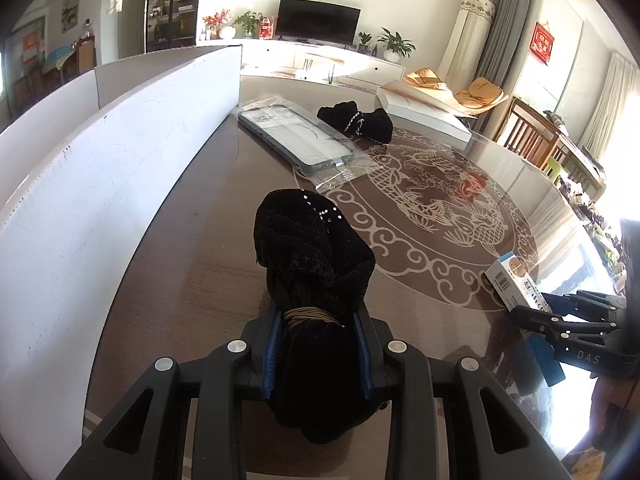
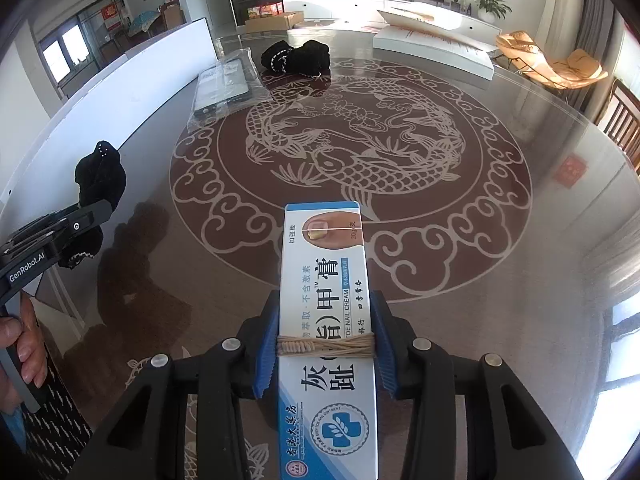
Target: Organize objects
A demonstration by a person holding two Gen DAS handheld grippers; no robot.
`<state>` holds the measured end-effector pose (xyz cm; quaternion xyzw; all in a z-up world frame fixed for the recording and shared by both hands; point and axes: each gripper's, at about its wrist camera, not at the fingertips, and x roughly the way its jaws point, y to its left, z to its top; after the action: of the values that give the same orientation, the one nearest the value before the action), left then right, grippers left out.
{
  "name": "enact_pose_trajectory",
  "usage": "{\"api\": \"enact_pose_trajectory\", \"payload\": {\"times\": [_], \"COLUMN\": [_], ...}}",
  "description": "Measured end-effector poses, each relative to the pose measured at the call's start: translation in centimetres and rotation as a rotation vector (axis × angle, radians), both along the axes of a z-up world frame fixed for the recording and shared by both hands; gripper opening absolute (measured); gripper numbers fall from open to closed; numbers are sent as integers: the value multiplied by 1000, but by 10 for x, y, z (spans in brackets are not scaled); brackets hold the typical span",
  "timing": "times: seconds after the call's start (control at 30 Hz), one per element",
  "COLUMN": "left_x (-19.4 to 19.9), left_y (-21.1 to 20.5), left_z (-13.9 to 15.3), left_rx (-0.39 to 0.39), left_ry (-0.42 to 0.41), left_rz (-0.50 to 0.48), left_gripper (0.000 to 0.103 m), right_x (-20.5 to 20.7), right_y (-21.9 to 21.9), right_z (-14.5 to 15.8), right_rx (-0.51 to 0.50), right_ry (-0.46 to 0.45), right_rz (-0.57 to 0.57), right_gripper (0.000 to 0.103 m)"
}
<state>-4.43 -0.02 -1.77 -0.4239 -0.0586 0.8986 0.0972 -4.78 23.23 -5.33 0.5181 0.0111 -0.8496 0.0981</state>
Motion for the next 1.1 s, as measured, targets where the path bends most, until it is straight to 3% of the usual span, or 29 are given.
{"api": "enact_pose_trajectory", "payload": {"times": [0.13, 0.27, 0.43, 0.6, 0.67, 0.7, 0.77, 0.8, 0.83, 0.93, 1.1], "left_x": [23, 36, 25, 3, -1, -2, 1, 5, 10, 25, 42], "left_y": [-23, -76, -165, -233, -251, -258, -270, -273, -274, -273, -232], "left_z": [27, 66, 100, 92, 82, 78, 69, 68, 67, 68, 78], "left_rx": [127, 179, 120, 7, -33, -48, -65, -68, -73, -61, -22], "left_ry": [25, 79, 111, 30, -11, -30, -66, -56, -35, 5, 55], "left_rz": [21, 111, 277, 394, 441, 468, 518, 535, 551, 560, 487], "left_gripper": [31, 31, 31, 31, 34, 41, 66, 79, 81, 81, 81], "right_x": [1, -10, -29, -47, -54, -57, -62, -63, -62, -50, -23], "right_y": [2, -42, -158, -279, -319, -335, -362, -369, -370, -346, -253], "right_z": [19, 63, 114, 131, 124, 117, 100, 93, 87, 83, 80], "right_rx": [-190, -362, -493, -517, -520, -517, -485, -471, -465, -477, -369], "right_ry": [-4, 55, 111, 119, 97, 79, 37, 23, 17, 85, 264], "right_rz": [-47, 12, 216, 376, 409, 423, 437, 436, 428, 398, 299], "right_gripper": [42, 42, 42, 42, 43, 43, 46, 50, 59, 73, 88]}}
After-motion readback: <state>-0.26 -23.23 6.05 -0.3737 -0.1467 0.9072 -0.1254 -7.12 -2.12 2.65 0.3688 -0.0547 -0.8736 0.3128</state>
